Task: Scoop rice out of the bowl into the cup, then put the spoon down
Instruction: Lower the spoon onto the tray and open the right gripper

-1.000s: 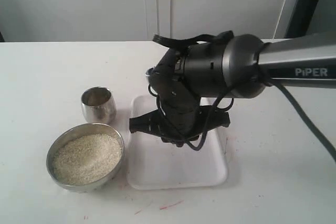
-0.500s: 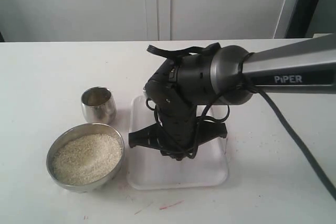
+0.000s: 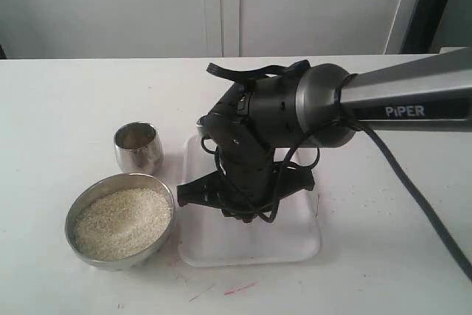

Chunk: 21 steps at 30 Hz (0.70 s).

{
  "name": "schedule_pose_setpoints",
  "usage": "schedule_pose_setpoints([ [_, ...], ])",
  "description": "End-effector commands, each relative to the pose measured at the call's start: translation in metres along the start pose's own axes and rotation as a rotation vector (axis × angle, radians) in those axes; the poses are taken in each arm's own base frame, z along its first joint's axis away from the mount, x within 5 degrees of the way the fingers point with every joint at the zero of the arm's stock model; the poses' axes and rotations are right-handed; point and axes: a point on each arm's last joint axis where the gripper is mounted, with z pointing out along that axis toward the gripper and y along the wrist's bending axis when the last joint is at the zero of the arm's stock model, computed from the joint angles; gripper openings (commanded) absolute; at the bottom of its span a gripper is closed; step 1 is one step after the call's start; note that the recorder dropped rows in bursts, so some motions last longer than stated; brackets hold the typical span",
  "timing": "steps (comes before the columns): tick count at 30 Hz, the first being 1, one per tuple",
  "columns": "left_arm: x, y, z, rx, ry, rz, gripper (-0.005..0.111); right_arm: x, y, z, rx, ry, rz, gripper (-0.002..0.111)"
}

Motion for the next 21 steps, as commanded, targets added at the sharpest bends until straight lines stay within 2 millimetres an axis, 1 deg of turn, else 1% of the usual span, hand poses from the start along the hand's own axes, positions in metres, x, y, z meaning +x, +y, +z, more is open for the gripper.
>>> schedule_pose_setpoints([
  [1, -0.0023, -0.0008, -0.0002, 0.008, -0.008, -0.009, 0.014, -0.0046, 0.0, -0.0012, -0.015, -0.024, -0.012, 0.0],
  [7, -0.0023, -0.0008, -0.0002, 0.008, -0.008, -0.009, 0.014, -0.0042, -0.0005, -0.0012, -0.009, -0.02, -0.013, 0.0],
  [11, -0.0023, -0.0008, -0.0002, 0.008, -0.008, -0.009, 0.014, -0.0024, -0.0014, 0.0027, 0.01, 0.001, -0.038, 0.001],
  [13, -0.0023, -0.0008, -0.0002, 0.008, -0.008, -0.009, 0.014, -0.0016, -0.0015, 0.0051, 0.017, 0.009, -0.04, 0.005],
  [19, -0.0023, -0.0008, -0.0002, 0.008, -0.008, -0.009, 0.014, -0.0018, -0.0007, 0.0068, 0.012, 0.007, -0.037, 0.026],
  [21, -0.0023, -0.0008, -0.0002, 0.008, -0.008, -0.009, 0.014, -0.0019, -0.0005, 0.0068, 0.01, 0.005, -0.037, 0.028],
])
